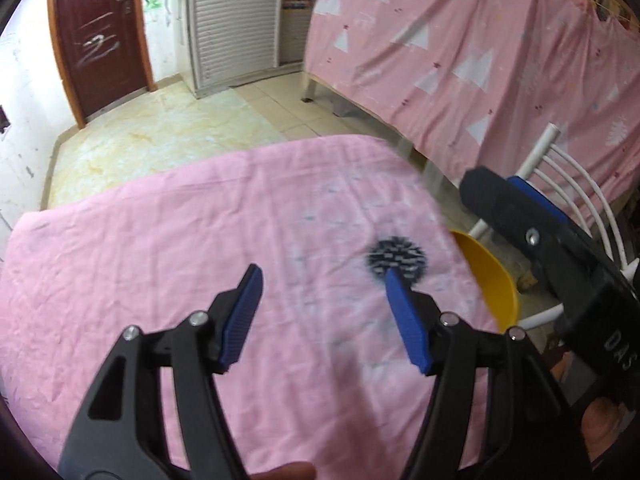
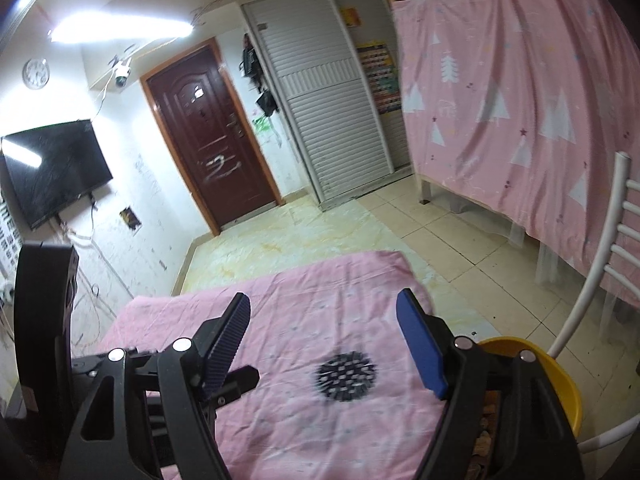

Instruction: Collect trash

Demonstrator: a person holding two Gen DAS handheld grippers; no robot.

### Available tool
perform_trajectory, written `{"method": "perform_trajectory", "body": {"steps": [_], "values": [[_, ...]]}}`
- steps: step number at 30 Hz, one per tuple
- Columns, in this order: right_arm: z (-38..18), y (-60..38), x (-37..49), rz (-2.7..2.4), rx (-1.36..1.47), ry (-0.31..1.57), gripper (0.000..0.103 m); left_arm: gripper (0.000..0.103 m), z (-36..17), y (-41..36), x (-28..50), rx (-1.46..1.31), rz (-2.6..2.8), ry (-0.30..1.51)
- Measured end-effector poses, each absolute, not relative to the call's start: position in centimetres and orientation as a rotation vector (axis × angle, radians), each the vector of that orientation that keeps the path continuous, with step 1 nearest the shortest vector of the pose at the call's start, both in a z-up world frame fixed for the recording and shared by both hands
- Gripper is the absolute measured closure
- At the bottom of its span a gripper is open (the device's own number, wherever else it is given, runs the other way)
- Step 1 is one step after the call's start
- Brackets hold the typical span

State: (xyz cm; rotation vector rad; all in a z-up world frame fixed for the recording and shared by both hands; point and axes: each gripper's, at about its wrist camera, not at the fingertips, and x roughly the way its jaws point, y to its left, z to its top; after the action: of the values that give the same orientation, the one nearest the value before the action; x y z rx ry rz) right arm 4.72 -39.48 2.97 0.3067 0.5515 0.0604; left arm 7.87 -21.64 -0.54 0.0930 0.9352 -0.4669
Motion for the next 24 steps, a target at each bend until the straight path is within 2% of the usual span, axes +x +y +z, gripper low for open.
{"method": "perform_trajectory", "body": {"steps": [16, 18, 24], "values": [[2.5, -31.5, 6.1, 0.154, 0.254, 0.522, 0.026, 0.042, -0.3, -11.8, 9.0, 0.067, -0.209, 0.829], [2.4, -30.6, 6.0, 0.165, 0.249, 0.509, 0.024, 0.034, -0.3, -10.7, 9.0, 0.057, -0.176, 0.811], [2.4, -28.3, 6.5, 0.199, 0.216, 0.497, 0.019, 0.032, -0.1, -8.2, 8.3, 0.051, -0.095, 0.735]]}}
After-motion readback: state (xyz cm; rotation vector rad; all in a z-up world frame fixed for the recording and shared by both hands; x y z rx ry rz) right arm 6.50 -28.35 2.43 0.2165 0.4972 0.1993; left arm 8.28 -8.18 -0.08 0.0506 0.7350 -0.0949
